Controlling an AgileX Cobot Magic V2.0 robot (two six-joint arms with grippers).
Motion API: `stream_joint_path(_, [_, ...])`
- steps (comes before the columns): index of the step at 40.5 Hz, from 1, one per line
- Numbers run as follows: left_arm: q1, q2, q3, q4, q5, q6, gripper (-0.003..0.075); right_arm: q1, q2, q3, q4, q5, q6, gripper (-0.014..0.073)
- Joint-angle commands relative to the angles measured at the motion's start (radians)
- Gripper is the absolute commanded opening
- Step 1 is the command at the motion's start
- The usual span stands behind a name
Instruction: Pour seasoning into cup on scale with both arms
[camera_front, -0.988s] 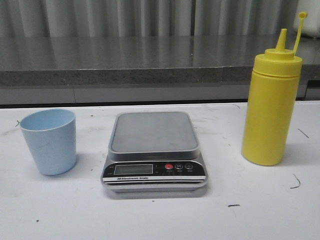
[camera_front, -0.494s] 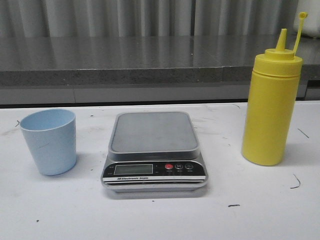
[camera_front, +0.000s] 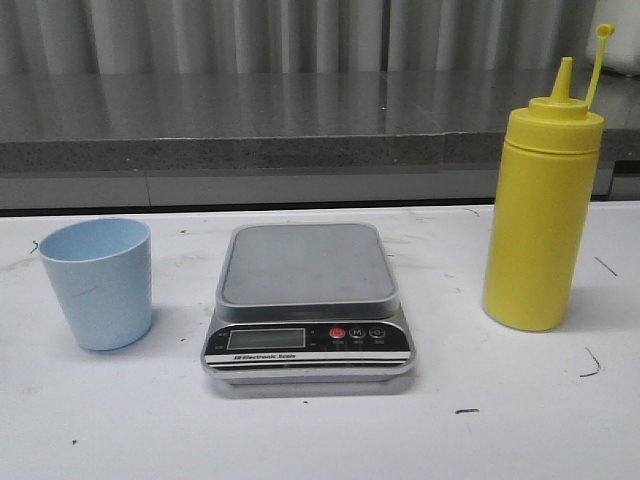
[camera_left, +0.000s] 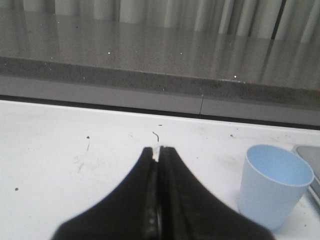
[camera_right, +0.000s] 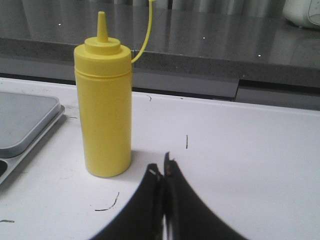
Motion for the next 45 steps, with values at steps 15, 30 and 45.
stream_joint_path(15, [0.002, -0.008, -0.138, -0.022, -0.224, -0.005, -0.0020, 0.001, -0.017, -0.149, -0.003, -0.109, -0.005, -0.0060])
stream_joint_path(30, [0.002, 0.291, -0.407, 0.045, 0.081, 0.005, -0.0020, 0.001, 0.249, -0.431, 0.006, 0.211, -0.005, -0.0060])
stream_joint_path(45, [0.002, 0.356, -0.419, 0.045, 0.066, 0.005, 0.0018, 0.001, 0.332, -0.454, 0.014, 0.201, -0.005, 0.0017])
